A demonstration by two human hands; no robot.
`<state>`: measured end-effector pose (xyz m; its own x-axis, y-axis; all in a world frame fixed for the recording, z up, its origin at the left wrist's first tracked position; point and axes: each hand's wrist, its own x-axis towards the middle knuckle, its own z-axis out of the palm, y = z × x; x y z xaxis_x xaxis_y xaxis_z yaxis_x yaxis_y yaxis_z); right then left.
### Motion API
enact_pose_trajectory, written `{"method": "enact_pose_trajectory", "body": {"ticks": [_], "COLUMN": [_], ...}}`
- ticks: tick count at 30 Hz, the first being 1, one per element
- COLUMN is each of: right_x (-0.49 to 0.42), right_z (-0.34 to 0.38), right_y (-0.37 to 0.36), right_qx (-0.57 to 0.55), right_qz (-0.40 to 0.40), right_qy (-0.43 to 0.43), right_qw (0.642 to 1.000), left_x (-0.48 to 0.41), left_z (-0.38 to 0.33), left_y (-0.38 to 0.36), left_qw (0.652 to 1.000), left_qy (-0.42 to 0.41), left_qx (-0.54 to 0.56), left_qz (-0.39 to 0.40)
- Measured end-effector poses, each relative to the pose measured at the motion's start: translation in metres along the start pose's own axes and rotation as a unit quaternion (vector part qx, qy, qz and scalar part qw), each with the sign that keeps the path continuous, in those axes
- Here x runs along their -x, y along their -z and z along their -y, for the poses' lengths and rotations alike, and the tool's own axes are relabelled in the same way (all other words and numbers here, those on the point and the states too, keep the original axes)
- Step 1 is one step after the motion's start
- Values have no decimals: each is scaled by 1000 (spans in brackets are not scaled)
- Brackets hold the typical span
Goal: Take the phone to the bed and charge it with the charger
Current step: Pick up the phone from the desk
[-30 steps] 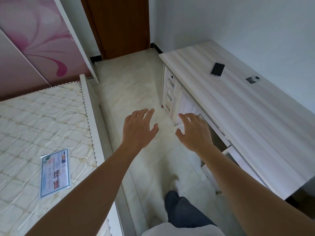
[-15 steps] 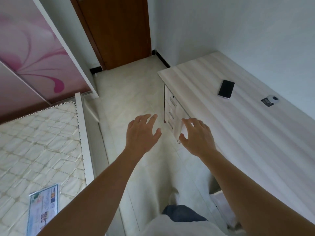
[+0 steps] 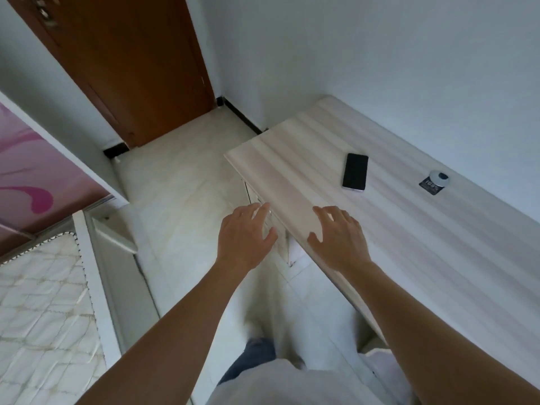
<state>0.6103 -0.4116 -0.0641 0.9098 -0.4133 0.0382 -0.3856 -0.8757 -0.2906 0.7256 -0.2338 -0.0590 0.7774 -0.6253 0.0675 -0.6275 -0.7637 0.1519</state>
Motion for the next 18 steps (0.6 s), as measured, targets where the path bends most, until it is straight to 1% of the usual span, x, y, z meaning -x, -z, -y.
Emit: {"method": "enact_pose_trajectory", "body": {"ticks": [6,9,11,15,18], "right_x": [-45,-71,-87,-110,-124], "right_z": [-34,-55,-68,-88,-102], "right_y": [-5,0,6,14,17], "right_qx": [14,23,26,34,35], "right_qz": [11,-2,-17,-16,-30], "right_qy": [-66,-111,-151,-226,-277], "right_qw": [998,994,988,973,960], "left_x": [-82,-135,-170,-228,-265], "left_z": [-11,-19,-26,-41,-53], "left_y": [-19,-26,-30,-39,-50], "left_qw": [997,992,987,972,959], "left_qy": [-76,-122,-154,-223,-265], "left_qx": [14,23,28,41,56], "left_qz": [25,34,45,69,88]}}
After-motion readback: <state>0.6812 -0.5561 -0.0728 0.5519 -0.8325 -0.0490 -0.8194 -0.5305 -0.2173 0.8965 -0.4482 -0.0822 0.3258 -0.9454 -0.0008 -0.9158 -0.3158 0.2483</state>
